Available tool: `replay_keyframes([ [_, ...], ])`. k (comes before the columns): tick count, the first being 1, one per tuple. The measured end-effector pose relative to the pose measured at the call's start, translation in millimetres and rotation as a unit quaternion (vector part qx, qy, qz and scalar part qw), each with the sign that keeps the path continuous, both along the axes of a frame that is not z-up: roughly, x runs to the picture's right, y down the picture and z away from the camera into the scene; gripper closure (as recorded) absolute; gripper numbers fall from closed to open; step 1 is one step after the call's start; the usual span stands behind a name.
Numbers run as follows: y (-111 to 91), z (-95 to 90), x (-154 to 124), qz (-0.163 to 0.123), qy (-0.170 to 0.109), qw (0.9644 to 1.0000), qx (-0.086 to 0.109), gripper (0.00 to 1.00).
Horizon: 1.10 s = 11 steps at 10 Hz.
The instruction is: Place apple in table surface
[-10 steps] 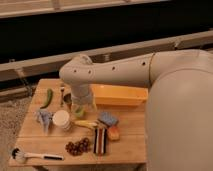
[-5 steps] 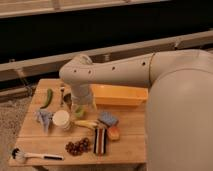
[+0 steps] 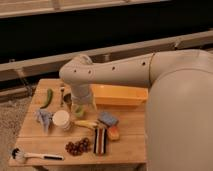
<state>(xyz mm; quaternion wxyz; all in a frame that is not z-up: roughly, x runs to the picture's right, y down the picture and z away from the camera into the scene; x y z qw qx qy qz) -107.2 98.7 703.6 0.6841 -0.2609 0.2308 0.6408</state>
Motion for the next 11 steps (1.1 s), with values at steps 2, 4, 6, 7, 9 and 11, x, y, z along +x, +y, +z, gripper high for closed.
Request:
replay_keyframes([
  [2, 0.0, 0.0, 0.0, 0.000, 0.000, 1.0000, 0.000, 0.35],
  [4, 0.0, 0.0, 0.0, 0.000, 0.000, 1.0000, 0.000, 0.35],
  [6, 0.0, 0.0, 0.0, 0.000, 0.000, 1.0000, 0.000, 0.35],
  [7, 0.0, 0.0, 0.0, 0.000, 0.000, 1.0000, 0.000, 0.35],
  [9, 0.9, 0.0, 0.8, -0.001, -0.001, 1.0000, 0.000, 0.35],
  [11, 6.4, 3.0, 6.9, -0.001, 0.004, 1.0000, -0.001, 0.35],
])
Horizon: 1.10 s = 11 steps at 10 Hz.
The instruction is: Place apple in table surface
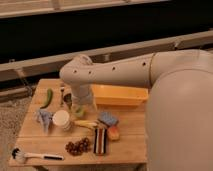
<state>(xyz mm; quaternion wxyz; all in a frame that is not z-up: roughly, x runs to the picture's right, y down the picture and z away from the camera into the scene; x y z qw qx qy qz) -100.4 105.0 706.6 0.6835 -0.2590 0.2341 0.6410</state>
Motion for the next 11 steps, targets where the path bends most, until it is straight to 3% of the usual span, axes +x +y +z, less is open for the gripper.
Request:
replay_keyframes([
  [5, 46.3, 18.5, 72.7, 0.017, 0.022, 0.9996, -0.002, 0.35],
  [9, 84.6, 48.0, 90.3, 0.051, -0.009, 0.9984, -0.021, 0.35],
  [11, 91.0, 57.6, 95.6, 0.059, -0.007, 0.9979, -0.027, 0.35],
])
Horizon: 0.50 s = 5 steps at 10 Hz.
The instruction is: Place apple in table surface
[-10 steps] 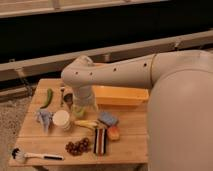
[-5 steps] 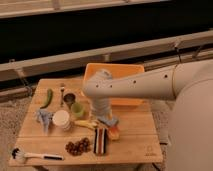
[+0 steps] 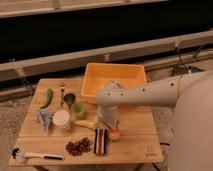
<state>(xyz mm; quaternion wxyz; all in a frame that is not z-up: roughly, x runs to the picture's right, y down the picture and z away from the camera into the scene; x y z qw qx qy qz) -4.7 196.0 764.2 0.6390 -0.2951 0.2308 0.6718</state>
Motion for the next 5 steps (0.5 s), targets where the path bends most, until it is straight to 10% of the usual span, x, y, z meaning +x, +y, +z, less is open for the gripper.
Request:
replay_keyframes([
  [5, -5.3, 5.7, 31.9, 0.015, 0.033, 0.9993, 0.005, 0.35],
])
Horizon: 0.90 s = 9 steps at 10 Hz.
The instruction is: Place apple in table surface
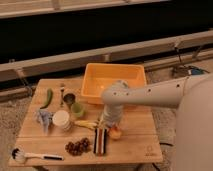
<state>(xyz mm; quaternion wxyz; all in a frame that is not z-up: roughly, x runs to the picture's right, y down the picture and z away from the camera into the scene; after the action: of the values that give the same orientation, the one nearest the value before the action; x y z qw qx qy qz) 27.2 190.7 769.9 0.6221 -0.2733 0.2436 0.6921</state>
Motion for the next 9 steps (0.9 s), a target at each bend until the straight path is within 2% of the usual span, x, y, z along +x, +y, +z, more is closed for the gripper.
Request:
replay_keyframes([
  [2, 2.0, 0.1, 8.1, -0.010, 0.018, 0.9998, -0.005, 0.35],
  [5, 7.8, 0.0, 2.1, -0.056, 0.042, 0.9974, -0.014, 0.35],
  [7, 14.6, 3.1, -2.4, -0.076, 0.045, 0.9957, -0.026, 0.35],
  [9, 21.2, 6.8, 1.3, -0.082, 0.048, 0.9946, -0.041, 0.35],
])
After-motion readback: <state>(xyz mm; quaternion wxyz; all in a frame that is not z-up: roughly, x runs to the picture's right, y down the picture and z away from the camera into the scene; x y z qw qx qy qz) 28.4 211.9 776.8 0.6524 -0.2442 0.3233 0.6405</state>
